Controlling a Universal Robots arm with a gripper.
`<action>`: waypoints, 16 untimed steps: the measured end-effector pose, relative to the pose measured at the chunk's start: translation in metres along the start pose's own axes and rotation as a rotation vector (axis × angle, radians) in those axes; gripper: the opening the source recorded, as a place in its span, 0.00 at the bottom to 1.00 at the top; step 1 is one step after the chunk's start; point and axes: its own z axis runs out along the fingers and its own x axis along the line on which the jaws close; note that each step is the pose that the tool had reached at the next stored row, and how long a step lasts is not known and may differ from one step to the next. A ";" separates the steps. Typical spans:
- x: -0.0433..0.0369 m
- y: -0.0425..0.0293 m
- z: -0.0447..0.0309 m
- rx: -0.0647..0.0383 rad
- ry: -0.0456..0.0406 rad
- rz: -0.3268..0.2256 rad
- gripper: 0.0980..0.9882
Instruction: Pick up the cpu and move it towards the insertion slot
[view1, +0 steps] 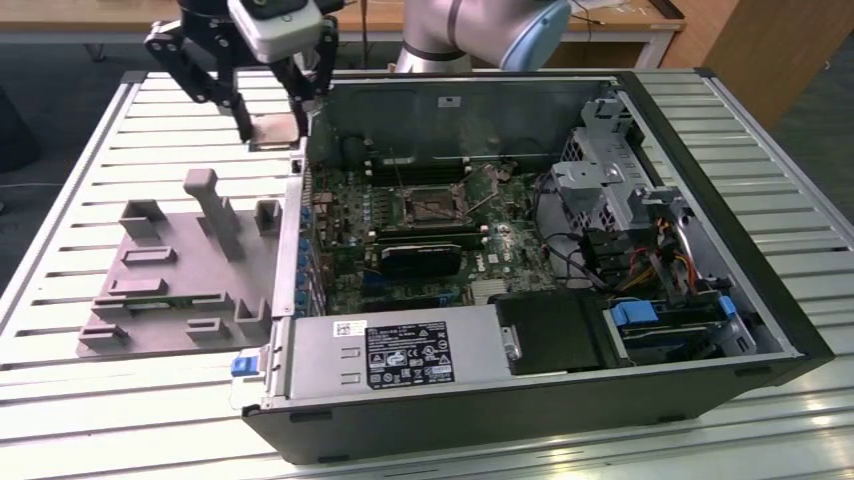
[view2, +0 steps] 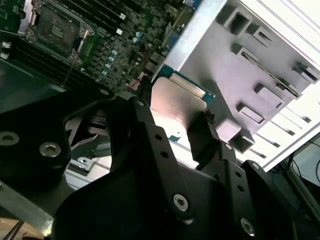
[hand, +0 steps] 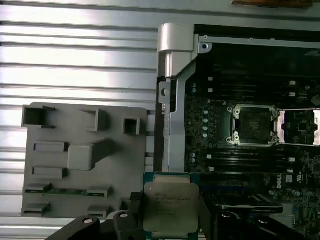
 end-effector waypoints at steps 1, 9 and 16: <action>-0.0045 -0.0001 0.0001 0.000 0.0003 0.000 0.49; -0.0409 -0.0008 0.0010 0.000 0.0016 0.000 0.49; -0.0727 -0.0014 0.0019 0.000 0.0022 0.000 0.49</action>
